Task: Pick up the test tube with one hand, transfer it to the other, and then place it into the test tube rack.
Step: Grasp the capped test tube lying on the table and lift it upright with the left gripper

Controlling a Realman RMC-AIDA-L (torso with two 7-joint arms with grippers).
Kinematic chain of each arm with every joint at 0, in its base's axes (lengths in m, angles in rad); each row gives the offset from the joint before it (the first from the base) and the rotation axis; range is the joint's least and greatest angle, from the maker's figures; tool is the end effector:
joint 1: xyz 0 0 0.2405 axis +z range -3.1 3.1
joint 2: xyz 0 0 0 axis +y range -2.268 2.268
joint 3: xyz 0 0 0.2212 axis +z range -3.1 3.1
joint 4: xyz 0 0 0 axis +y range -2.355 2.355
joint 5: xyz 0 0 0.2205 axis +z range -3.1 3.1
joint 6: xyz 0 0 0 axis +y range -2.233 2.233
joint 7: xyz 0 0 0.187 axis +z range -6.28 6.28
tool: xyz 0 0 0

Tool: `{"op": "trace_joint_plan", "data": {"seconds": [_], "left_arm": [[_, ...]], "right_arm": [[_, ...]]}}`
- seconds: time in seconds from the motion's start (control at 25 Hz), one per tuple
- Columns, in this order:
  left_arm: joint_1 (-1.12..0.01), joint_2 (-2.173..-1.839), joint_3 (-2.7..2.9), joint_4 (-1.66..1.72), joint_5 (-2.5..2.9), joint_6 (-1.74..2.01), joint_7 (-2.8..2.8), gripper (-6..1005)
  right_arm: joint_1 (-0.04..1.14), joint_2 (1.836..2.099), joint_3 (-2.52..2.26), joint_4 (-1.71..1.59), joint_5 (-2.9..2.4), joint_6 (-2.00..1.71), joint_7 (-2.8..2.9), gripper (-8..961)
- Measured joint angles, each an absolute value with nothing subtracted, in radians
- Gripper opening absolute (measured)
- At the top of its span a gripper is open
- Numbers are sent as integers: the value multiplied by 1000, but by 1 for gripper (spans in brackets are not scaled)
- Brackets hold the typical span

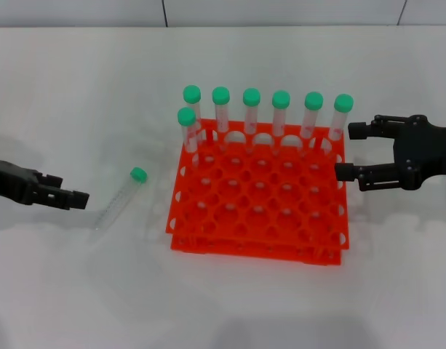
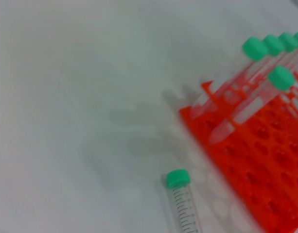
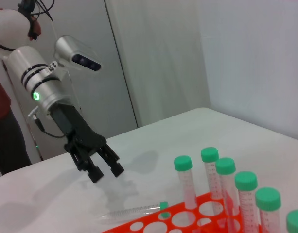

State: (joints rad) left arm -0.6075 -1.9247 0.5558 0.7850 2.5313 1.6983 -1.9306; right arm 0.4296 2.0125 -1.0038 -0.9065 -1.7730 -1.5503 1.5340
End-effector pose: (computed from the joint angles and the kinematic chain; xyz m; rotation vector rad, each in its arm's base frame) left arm -0.2909 0.3325 0.0509 -2.6440 -1.2855 -0.0587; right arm 0.1969 0.3408 0.0090 -2.7852 0.4879 0.6509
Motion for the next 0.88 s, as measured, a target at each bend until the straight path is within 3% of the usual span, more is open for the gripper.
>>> {"op": "trace_joint_plan", "data": {"seconds": [0.36, 0.76, 0.88], "left_arm": [[-659, -1955, 607, 771, 2599, 1677, -2014, 871], [-663, -1961, 657, 748, 2600, 1664, -2031, 870], [-666, -1961, 659, 735, 2600, 1660, -2027, 821]], "right_arm": [[429, 2013, -1008, -911, -1769, -1550, 1534, 857], [428, 2013, -1008, -907, -1764, -1551, 1534, 858], [428, 2012, -1009, -907, -1764, -1551, 1534, 858]]}}
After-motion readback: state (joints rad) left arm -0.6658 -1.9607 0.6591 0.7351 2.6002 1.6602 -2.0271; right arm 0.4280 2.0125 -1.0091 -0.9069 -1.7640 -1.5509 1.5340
